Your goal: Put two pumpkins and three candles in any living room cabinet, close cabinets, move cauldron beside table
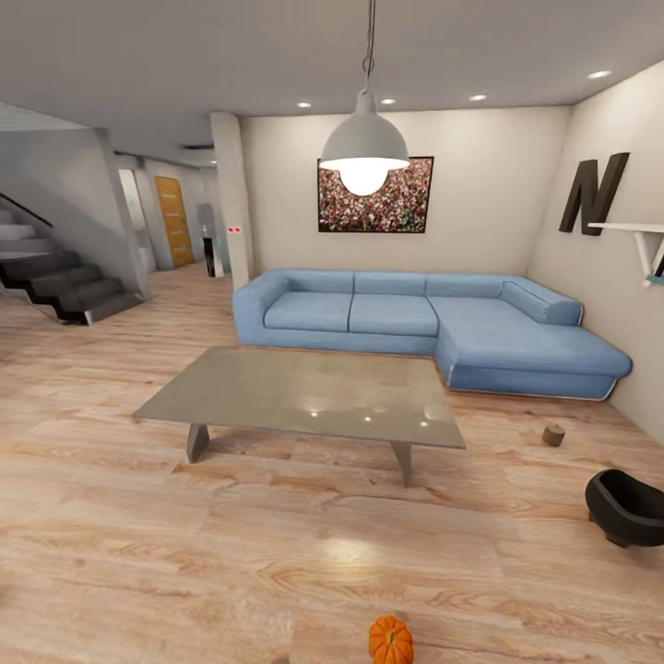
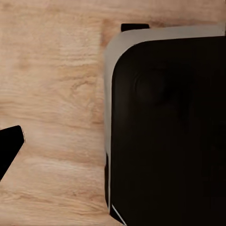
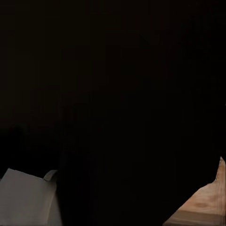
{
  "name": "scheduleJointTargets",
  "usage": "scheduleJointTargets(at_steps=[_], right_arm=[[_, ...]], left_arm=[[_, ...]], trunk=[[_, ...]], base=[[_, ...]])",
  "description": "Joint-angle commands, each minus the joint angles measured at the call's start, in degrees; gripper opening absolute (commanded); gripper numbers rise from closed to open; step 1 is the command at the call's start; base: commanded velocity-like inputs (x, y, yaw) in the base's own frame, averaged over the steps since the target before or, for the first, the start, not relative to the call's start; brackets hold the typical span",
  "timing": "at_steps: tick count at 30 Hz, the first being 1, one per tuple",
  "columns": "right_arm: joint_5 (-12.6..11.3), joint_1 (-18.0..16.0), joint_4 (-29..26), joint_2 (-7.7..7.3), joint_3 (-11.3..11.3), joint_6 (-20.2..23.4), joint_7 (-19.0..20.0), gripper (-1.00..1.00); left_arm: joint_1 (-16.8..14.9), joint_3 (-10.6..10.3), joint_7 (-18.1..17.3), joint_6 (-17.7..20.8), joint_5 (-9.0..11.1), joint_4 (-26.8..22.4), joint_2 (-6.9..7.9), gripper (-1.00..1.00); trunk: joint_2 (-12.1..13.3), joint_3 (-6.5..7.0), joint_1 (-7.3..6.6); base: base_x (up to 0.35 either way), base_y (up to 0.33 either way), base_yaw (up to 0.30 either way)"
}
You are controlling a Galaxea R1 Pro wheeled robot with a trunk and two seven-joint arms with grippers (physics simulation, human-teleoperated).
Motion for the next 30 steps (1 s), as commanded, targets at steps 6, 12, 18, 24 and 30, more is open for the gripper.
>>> scheduleJointTargets(at_steps=[6,12,18,24,30], right_arm=[[0.02,0.0,-0.08,-3.9,0.08,-3.42,-0.08,1.0],[-3.12,0.0,-0.07,-6.79,-1.79,-11.89,-0.12,1.0],[-10.35,0.0,-0.01,-7.1,-10.57,-22.99,0.09,1.0],[-16.92,0.0,-0.08,-6.87,-20.15,-24.75,0.31,1.0],[-18.08,0.0,-0.09,-7.19,-21.48,-24.82,-0.03,1.0]], left_arm=[[0.0,0.04,0.12,-0.07,0.01,-1.6,0.96,1.0],[0.0,0.16,0.09,0.15,0.08,-4.93,2.7,1.0],[0.0,0.48,-0.26,0.71,0.58,-10.73,4.49,1.0],[0.0,0.65,-0.33,2.21,0.79,-16.66,5.38,1.0],[0.0,0.81,-0.33,6.06,0.88,-21.46,5.38,1.0]], trunk=[[0.0,-0.01,0.0],[0.0,-0.01,0.0],[0.0,-0.01,0.0],[0.0,-0.01,0.0],[0.0,-0.01,0.0]], base=[[0.0,0.0,0.008],[0.0,0.0,0.0],[0.0,0.0,0.0],[0.0,0.0,0.0],[0.0,0.0,0.0]])
